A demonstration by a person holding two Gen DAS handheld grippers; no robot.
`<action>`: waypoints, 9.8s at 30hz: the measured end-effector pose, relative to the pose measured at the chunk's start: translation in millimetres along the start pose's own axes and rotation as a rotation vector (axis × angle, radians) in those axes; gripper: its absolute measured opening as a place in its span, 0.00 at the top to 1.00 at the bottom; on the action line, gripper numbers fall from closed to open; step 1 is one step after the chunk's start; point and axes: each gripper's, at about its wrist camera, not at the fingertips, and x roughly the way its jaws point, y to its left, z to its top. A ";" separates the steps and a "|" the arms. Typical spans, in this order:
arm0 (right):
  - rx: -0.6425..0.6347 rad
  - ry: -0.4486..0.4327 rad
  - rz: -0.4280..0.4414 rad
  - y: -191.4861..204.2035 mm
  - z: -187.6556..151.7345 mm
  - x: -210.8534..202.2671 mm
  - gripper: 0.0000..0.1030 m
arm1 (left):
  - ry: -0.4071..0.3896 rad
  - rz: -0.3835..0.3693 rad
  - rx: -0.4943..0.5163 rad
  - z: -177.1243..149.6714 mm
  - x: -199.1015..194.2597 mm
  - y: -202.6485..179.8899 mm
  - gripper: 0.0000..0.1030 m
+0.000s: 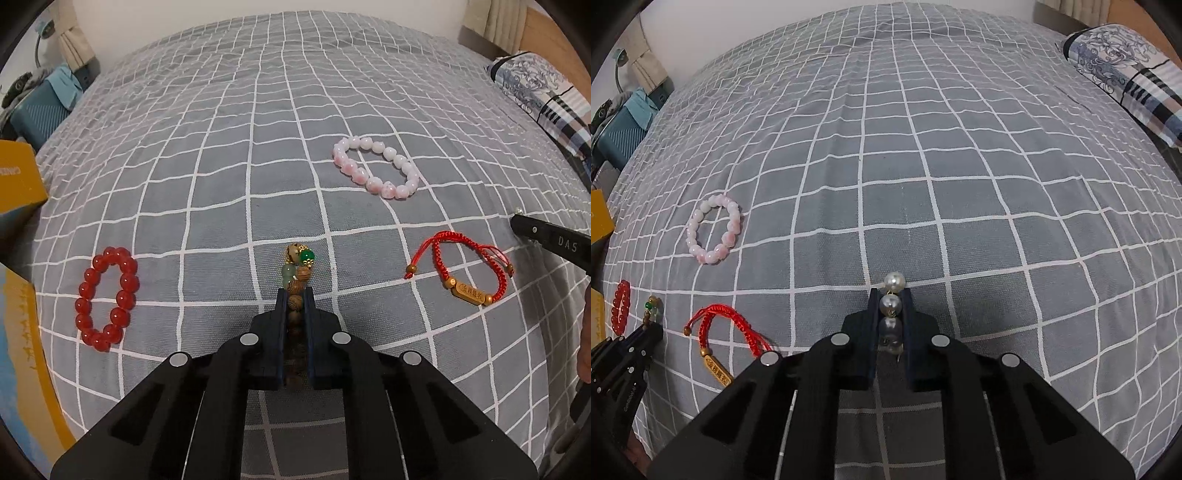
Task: Organize jewelry
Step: 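Grasp the wooden bead bracelet with left tool while right tool grasps pearl strand, then lift and carry both held items over the white box, then open both tools to drop the items into the box, then withdraw both tools from the box toward the bracelets on the bed, then grasp the red bead bracelet with left tool while right tool grasps red cord bracelet, then lift and carry both held bracelets over the white box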
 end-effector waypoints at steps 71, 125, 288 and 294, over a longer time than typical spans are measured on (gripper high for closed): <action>-0.020 -0.399 -0.093 56.9 -8.4 -128.8 0.90 | -0.355 0.024 -0.053 12.0 -131.2 23.7 0.93; -0.527 -0.156 0.216 502.5 -167.4 -162.4 0.90 | -0.085 0.336 -0.506 -176.0 -217.7 409.9 0.93; -0.140 -0.012 -0.007 110.0 -35.4 -11.6 0.88 | -0.053 0.089 -0.203 -5.8 -0.5 121.0 0.88; -0.126 -0.040 0.000 109.8 -33.4 -20.8 0.88 | -0.069 0.063 -0.194 -5.2 -8.6 116.6 0.88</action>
